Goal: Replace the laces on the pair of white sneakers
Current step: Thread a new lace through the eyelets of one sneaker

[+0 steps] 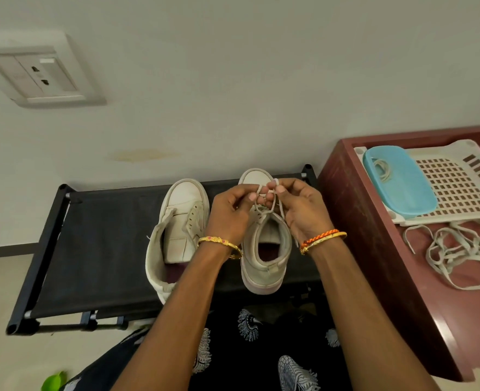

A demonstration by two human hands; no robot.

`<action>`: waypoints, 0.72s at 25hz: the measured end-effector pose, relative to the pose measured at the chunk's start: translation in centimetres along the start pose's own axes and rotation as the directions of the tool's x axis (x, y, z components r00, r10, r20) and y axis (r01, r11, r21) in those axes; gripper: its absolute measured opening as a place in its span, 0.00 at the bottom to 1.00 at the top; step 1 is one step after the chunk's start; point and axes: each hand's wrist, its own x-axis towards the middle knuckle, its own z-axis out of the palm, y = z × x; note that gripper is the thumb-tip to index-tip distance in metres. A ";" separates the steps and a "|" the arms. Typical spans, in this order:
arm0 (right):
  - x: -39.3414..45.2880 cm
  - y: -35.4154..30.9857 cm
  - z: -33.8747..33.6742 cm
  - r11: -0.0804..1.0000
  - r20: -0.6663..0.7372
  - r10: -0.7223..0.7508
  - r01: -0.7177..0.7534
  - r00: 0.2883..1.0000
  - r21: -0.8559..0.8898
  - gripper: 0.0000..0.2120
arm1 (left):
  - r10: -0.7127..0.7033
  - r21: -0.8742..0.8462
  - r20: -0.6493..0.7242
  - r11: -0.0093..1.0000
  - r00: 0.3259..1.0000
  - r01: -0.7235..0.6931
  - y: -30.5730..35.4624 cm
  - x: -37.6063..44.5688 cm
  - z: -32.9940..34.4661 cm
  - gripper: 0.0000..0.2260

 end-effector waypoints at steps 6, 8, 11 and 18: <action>0.2 0.5 -1.1 0.992 0.103 -0.076 0.086 0.992 -0.092 0.10 | 0.029 -0.084 0.112 0.996 0.993 -0.020 0.0 -0.1 -0.6 0.06; 0.2 0.6 -1.3 0.977 0.098 -0.127 0.141 0.987 -0.160 0.09 | -0.017 -0.111 0.125 0.993 0.992 0.031 0.0 0.0 -0.7 0.05; -0.2 0.6 -1.3 0.951 0.063 -0.188 0.198 0.980 -0.238 0.08 | 0.001 -0.083 0.174 0.996 0.985 0.014 -0.1 0.0 -0.9 0.05; -0.6 0.3 -0.9 0.933 0.071 -0.217 0.229 0.974 -0.279 0.14 | -0.134 -0.064 0.163 0.987 0.977 0.146 0.0 0.3 -1.1 0.08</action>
